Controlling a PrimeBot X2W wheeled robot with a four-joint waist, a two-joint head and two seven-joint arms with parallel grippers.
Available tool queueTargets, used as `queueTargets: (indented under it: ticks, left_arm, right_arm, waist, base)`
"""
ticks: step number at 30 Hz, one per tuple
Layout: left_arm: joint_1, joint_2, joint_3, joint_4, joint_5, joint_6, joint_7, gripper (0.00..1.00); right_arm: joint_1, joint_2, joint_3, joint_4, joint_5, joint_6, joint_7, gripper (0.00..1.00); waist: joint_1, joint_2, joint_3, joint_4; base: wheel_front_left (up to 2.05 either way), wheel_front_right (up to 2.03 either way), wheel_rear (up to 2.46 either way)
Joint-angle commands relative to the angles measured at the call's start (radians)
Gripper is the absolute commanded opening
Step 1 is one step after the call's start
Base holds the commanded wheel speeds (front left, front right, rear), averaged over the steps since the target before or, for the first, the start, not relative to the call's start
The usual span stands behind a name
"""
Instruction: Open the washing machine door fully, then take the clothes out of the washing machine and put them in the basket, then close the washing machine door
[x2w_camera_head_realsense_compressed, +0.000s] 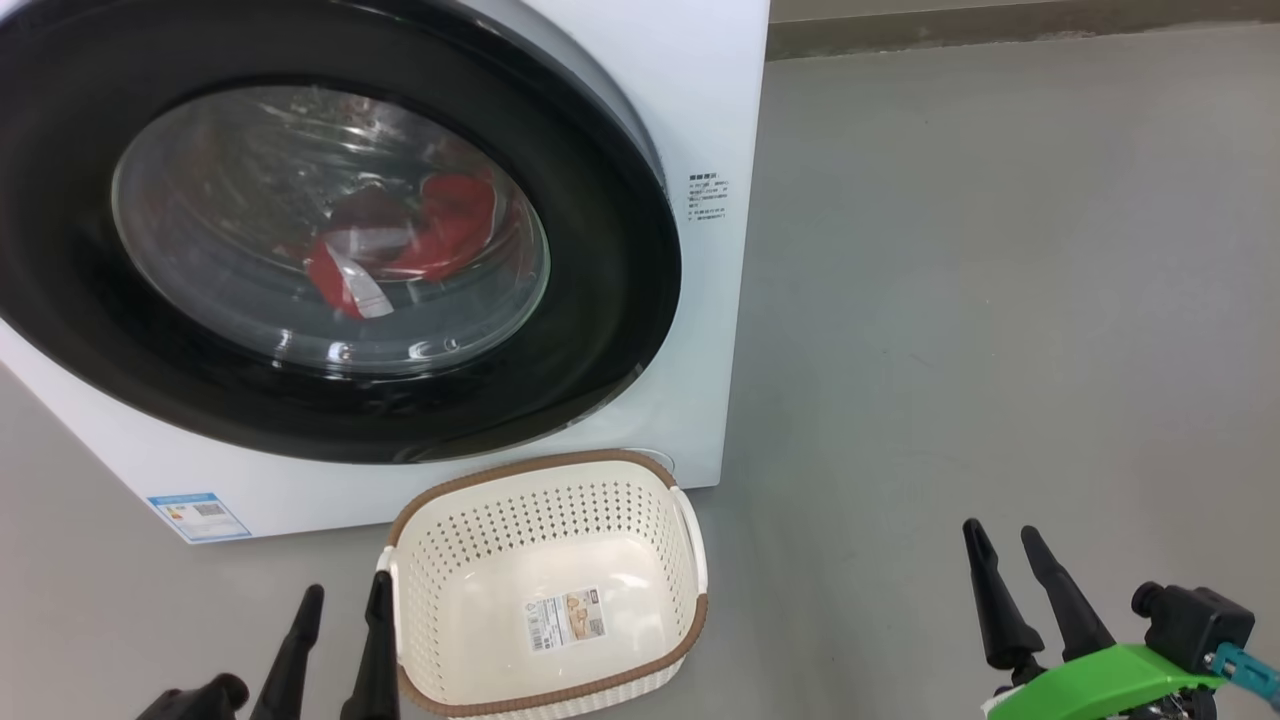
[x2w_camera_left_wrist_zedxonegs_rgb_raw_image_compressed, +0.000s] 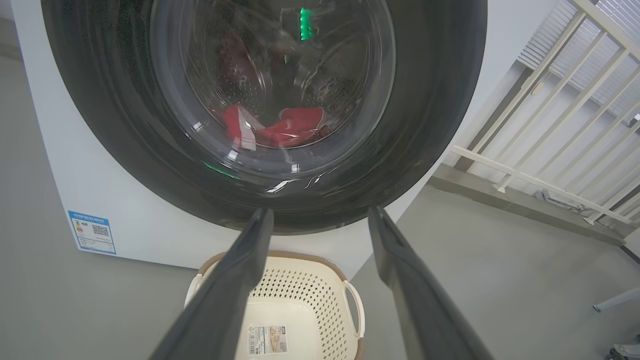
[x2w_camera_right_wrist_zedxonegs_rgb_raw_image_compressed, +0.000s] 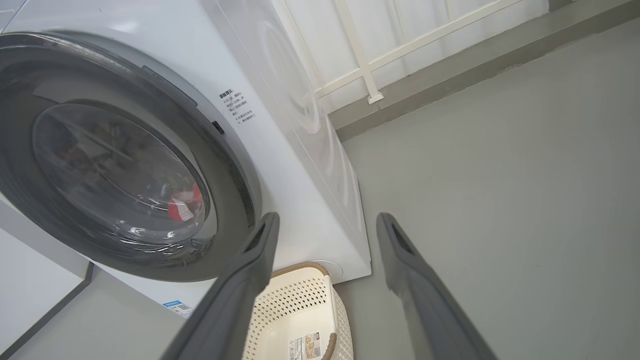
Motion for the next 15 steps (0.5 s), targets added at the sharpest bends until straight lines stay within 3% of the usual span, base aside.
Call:
queueTargets:
  ticks: [1,15]
  left_arm:
    - [-0.004,0.013,0.023,-0.032,0.032,0.009,-0.014,1.00]
    - [0.006,0.015,0.018,-0.049,0.176,0.012,-0.055,1.00]
  right_arm:
    - [-0.001,-0.016,0.024,-0.029,-0.033,-0.001,-0.016,1.00]
    - [0.009,-0.027,0.025,-0.045,-0.173,-0.001,-0.058,1.00]
  waist:
    - [0.0000,0.0000,0.001,0.000]
    - [0.0000,0.0000,0.010,0.004]
  base:
    - [0.00,0.00,0.00]
    - [0.00,0.00,0.00]
